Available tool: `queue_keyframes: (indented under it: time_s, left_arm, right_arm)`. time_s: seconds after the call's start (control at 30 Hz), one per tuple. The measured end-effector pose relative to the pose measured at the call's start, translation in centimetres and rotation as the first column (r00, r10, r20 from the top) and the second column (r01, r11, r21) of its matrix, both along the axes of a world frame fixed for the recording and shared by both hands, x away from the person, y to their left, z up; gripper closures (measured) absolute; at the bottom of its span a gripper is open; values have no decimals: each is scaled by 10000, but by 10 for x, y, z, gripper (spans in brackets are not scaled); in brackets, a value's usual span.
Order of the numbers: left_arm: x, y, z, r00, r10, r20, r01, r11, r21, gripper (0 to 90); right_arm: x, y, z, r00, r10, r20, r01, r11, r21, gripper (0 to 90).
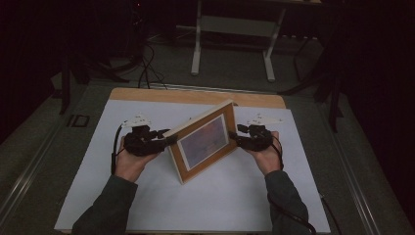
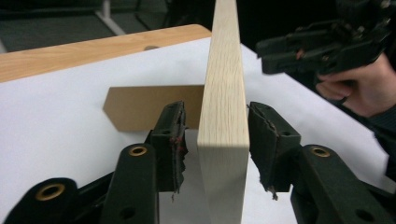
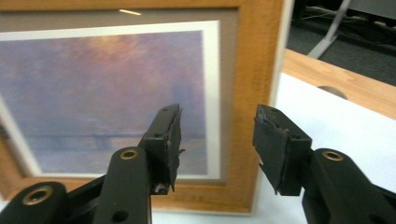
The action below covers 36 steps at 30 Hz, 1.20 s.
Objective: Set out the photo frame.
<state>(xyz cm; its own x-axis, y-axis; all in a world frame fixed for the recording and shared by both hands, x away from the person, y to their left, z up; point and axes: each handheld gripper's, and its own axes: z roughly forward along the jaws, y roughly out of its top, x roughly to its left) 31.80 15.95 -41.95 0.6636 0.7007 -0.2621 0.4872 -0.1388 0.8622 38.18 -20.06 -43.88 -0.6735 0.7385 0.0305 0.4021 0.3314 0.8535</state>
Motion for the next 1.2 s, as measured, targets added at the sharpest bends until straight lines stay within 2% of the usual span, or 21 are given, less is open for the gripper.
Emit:
queue_keyframes:
  time_s: [0.13,0.2,0.3,0.47,0.53,0.63,0.77,0.93,1.03,1.2]
  left_arm:
    - [-7,-4,-6,9999,112,65,-115,9989,447,586]
    - [-9,-2,-6,9996,230,146,-239,9973,698,605]
    - [-8,6,-6,9999,133,83,-138,9978,649,594]
    - [-5,15,-6,9998,156,140,-165,9974,705,602]
    - [-3,20,-6,9997,113,215,-127,9976,682,625]
    - [-2,22,-6,9997,63,216,-77,9977,680,679]
    - [-2,20,-5,9995,131,272,-153,9966,816,683]
    - [1,21,-5,9991,227,362,-259,9955,914,682]
    - [4,21,-5,9989,305,362,-336,9955,887,680]
    - [10,21,-5,9981,496,358,-525,9949,864,674]
  right_arm:
    - [9,-2,1,9998,-205,39,206,9998,-62,484]
    - [14,-4,1,9995,-304,0,304,9995,66,467]
    - [20,-5,2,9992,-384,-93,386,9989,259,446]
    - [25,-4,2,9995,-279,-156,282,9995,153,426]
    - [27,-1,2,9998,-36,-213,41,9998,217,411]
    - [31,3,3,9993,237,-301,-226,9991,372,392]
    - [37,11,2,9981,459,-403,-427,9962,759,373]
    - [45,18,-1,9966,647,-516,-595,9935,968,346]
    - [47,18,-2,9950,807,-592,-728,9894,1256,382]
    - [48,11,-3,9950,727,-688,-621,9875,1449,467]
